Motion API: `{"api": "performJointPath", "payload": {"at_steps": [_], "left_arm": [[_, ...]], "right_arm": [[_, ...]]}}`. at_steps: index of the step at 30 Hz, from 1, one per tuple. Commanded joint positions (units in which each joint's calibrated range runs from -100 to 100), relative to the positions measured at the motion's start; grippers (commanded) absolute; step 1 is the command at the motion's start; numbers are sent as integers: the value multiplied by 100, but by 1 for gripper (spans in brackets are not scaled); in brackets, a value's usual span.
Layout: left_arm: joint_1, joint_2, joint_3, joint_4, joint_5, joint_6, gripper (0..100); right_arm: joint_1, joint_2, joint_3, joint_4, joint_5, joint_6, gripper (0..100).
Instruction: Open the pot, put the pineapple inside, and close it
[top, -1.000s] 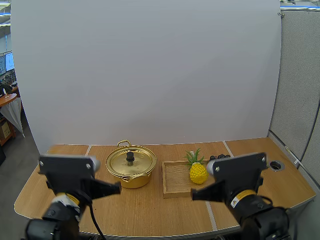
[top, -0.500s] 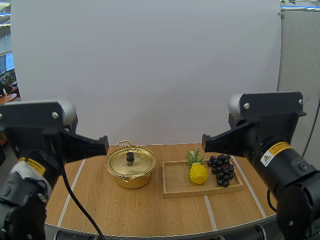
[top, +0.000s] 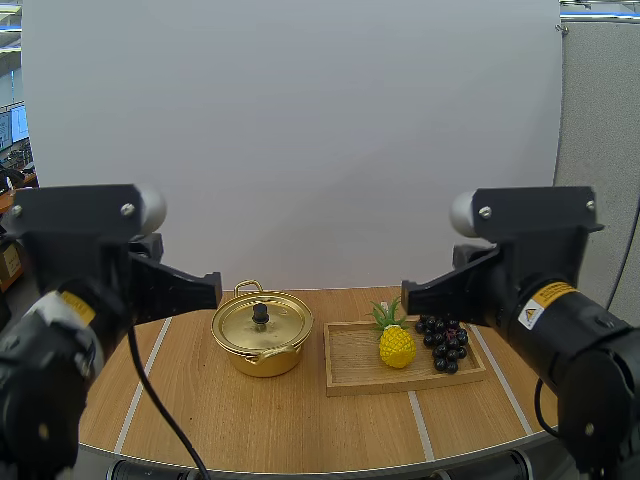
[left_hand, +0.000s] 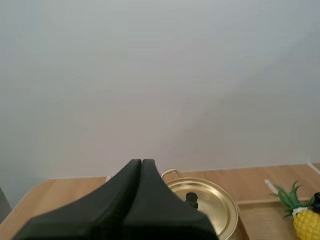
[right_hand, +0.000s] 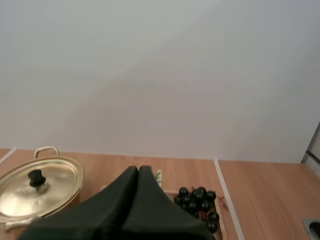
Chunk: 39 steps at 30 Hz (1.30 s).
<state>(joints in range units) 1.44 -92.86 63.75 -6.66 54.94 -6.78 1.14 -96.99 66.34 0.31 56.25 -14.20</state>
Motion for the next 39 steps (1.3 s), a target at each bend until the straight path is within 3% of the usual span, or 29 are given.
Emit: {"api": "performJointPath", "payload": {"at_steps": [1, 15, 18, 20, 22, 24, 25, 28, 35, 39], "left_arm": [[-13, 1015, -20, 11, 15, 246, 0], [-13, 2830, -20, 11, 11, 544, 2], [-13, 2920, -20, 11, 11, 544, 16], [-13, 2936, -20, 11, 11, 544, 34], [-13, 2936, -20, 11, 27, 544, 57], [-13, 2936, -20, 11, 44, 544, 88], [-13, 2936, -20, 11, 44, 554, 100], [-13, 2936, -20, 11, 62, 765, 100], [-13, 2936, -20, -83, 79, 1563, 100], [-13, 3028, -20, -818, 79, 2699, 100]], "right_arm": [[-20, 805, -45, 1, 321, -32, 0], [-20, 2601, -45, 33, 108, 116, 0], [-20, 2661, -45, 33, 108, 116, 0], [-20, 2661, -45, 33, 108, 116, 0], [-20, 2661, -45, 33, 108, 116, 16], [-20, 2661, -45, 33, 108, 116, 38], [-20, 2661, -45, 33, 108, 116, 59], [-20, 2661, -45, 282, 45, 160, 100], [-20, 2661, -45, 863, 45, 193, 100], [-20, 2661, -45, 1018, 45, 193, 100]]}}
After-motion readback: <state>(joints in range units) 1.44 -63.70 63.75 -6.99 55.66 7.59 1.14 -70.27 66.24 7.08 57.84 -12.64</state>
